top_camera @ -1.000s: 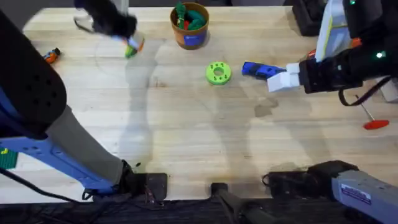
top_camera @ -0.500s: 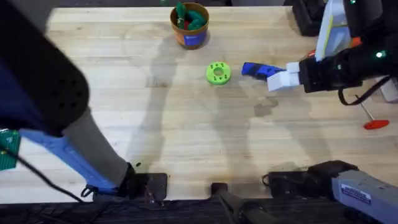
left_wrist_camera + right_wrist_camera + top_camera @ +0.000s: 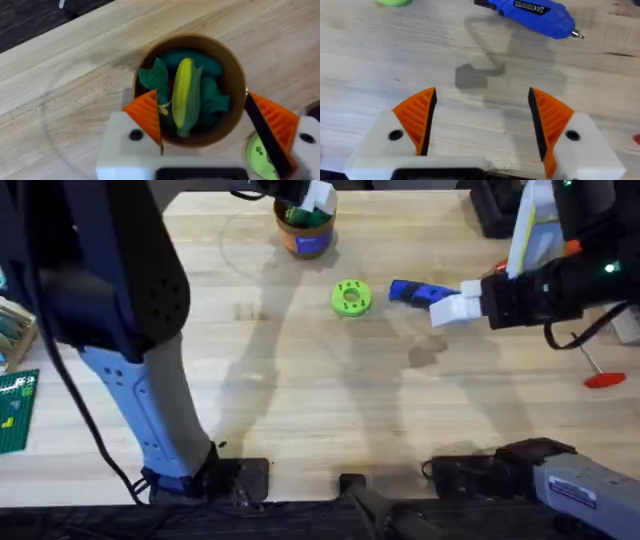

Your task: Pick up the gripper from the table and insert it into the empty holder that is missing its gripper. Then pick up a screw, insert it into the mounting hole, and use the screwdriver to tighten it. Finally, clean up the table by picking up the vegetable and placing it into the bucket.

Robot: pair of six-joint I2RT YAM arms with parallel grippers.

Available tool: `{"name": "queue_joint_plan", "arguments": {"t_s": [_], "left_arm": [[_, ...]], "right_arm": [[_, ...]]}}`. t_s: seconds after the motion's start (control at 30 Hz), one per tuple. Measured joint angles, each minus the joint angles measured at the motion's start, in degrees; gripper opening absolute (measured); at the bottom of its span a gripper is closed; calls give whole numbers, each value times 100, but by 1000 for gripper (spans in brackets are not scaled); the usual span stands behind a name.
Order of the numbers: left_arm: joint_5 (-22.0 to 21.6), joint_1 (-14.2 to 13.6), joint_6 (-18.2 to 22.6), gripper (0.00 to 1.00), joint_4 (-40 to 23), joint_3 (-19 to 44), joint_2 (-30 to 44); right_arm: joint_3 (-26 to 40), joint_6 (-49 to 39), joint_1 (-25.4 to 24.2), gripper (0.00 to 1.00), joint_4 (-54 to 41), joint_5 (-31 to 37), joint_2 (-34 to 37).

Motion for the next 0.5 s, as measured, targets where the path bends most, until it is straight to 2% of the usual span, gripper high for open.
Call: {"name": "queue_joint_plan", "arguments": {"t_s": [0.23, 0.5], "left_arm": [[-9, 3, -17, 985, -667, 0, -795], [-251, 3, 164, 985, -2174, 7, -2199]], "right_arm": [[0, 0, 0, 991, -3, 0, 0], [0, 0, 0, 991, -3, 0, 0]]}}
